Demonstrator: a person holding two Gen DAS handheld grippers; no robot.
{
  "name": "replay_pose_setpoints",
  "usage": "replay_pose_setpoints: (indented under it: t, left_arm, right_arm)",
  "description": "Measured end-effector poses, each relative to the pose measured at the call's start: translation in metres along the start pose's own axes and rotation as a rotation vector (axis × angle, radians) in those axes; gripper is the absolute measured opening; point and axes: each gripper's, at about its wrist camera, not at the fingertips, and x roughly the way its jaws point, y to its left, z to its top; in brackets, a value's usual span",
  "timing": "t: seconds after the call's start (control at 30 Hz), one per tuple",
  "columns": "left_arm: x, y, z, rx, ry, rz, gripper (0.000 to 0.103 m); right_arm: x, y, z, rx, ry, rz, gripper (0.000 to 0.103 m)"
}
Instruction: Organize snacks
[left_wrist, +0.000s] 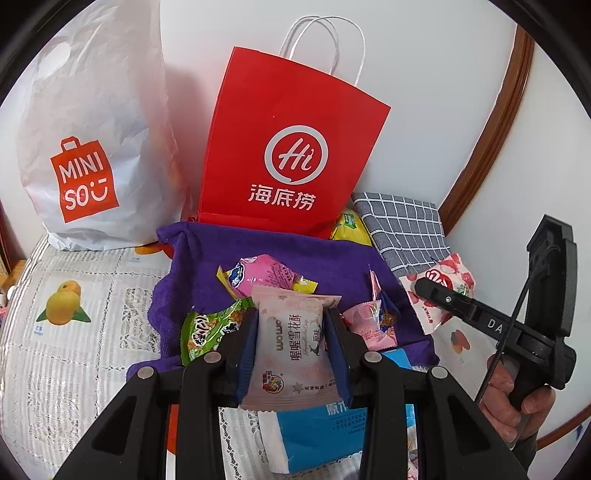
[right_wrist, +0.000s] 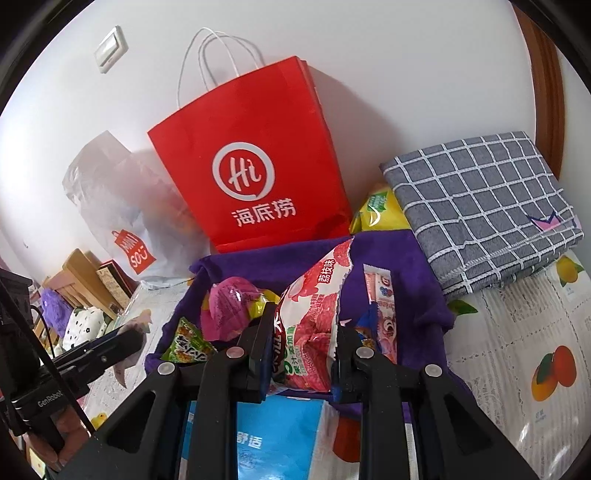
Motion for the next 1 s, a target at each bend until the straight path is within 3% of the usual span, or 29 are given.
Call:
replay_pose_setpoints:
  t: [0.53, 1.0]
  left_arm:
    - [0.009, -0.002, -0.002, -0.001, 0.015, -0.022, 0.034]
    - [0.002, -0.007, -0.002, 0.000, 0.014, -0.053, 0.034]
  right_arm:
    - [0.028, -0.009, -0.002, -0.023, 0.028, -0.096, 0.024]
    - [0.057, -0.012, -0.012, -0.009, 0.112, -0.109, 0.025]
